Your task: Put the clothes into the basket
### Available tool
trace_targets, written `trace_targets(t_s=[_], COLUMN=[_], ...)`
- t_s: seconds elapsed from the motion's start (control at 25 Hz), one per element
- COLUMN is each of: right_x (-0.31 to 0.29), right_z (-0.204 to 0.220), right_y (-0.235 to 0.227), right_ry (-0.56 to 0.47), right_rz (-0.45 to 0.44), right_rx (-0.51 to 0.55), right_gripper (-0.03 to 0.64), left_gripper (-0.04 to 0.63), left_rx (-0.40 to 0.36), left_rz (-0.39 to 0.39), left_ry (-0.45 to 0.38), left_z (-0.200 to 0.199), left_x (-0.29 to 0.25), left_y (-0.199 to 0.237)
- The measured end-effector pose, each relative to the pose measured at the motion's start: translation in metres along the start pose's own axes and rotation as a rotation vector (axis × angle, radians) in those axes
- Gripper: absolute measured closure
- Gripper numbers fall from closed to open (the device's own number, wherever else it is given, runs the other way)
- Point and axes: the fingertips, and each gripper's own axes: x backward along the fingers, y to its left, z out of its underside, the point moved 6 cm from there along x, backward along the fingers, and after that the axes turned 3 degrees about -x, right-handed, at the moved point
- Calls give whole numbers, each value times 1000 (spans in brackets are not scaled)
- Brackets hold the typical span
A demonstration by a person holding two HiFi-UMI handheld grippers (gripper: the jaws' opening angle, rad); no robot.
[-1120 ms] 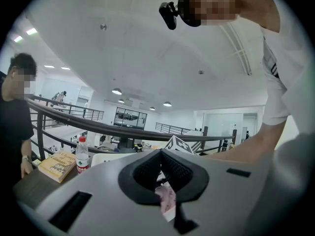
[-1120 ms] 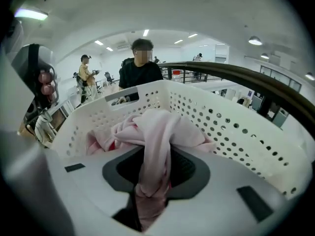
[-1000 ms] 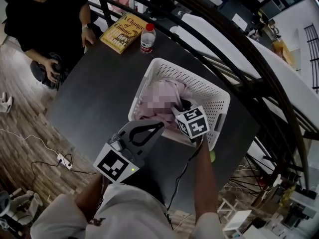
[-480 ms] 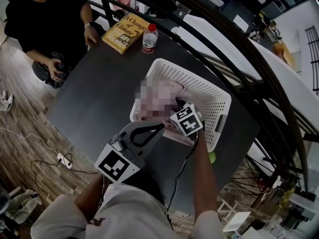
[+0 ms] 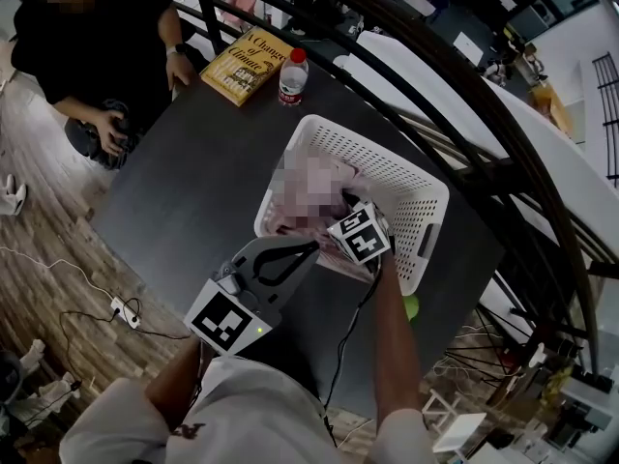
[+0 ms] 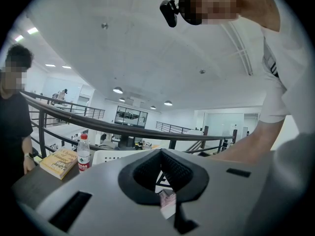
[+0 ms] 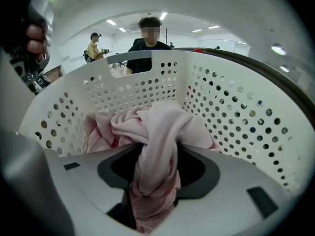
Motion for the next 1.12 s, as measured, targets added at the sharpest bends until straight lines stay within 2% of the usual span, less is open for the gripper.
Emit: trace_targets(t_s=[0.08,0.2,0.44,0.64,0.68,0.76,0.84,1.0,1.12], right_x=[3,8,25,63,72,92,114,165,205], right_z=[-1,-2,-6,-18,-22,-30,-38,-55,-62], right_y=[2,3,-1,-14,-16,-20,-19,-4,20], right_ry=[22,49,27,-92,-123,-203,-296,-528,-708], right_rz=[2,14,62,120,133,168,191,223,220], right_rx=[29,62,83,42,35,16,-10,-50,-76], right_gripper=[328,255,244,247,256,358,419,535,581], left_gripper=[592,592,592,592,592,592,592,592,592], left_rx=[-2,-3,-10,-12,-12,-14,-19,-30,-36], left_rz=[2,1,-5,-13,-14,-14,-13,-15,-23], left_ry=[-2,-4,-13,-25,-26,-32,-40,-55,-73], left_z=[0,-1,-6,-13,-14,-16,-19,-27,-35], left_x=[0,0,5,11,12,13,15,20,27], left_y=[-1,-2,-3,-5,-6,-7,-9,-15,-20])
